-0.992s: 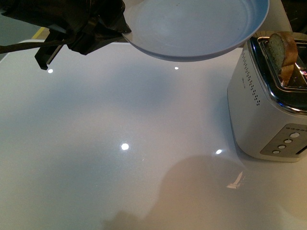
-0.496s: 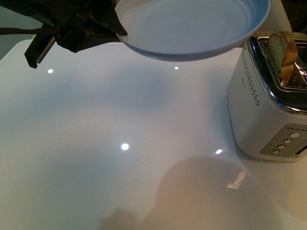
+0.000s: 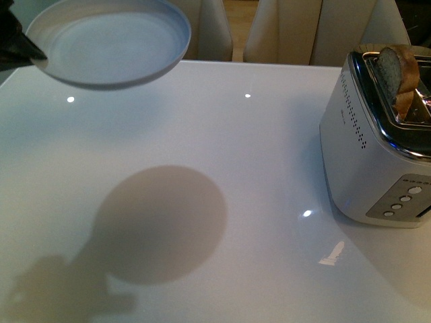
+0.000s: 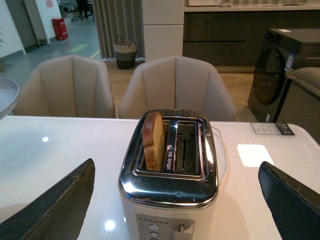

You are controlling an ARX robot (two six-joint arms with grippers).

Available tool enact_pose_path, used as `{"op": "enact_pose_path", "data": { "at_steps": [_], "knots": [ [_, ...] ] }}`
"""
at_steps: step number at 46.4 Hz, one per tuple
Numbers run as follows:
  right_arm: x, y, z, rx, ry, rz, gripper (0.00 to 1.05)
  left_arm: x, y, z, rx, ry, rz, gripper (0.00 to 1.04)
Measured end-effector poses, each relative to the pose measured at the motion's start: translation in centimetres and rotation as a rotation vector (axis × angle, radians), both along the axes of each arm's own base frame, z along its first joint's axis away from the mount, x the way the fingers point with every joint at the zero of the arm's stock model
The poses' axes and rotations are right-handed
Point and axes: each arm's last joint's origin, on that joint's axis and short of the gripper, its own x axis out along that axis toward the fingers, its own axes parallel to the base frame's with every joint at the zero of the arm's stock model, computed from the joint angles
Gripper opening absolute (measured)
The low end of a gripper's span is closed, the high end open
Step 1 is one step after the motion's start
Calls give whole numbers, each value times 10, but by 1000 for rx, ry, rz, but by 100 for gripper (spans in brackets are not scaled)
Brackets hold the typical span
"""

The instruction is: Left arm holds plate, right arm toasts bread

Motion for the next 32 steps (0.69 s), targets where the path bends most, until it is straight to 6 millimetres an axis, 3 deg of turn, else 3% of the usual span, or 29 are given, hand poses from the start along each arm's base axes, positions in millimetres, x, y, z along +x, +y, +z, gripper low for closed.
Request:
{"op": "enact_pose_path", "data": {
  "at_steps": [11, 32],
  "knots": [
    [0, 0, 0, 0, 0, 0, 96, 17, 35, -76, 54, 100, 37, 3],
    [0, 0, 0, 0, 0, 0, 96, 18, 42, -145, 28, 170, 54, 3]
  ]
}}
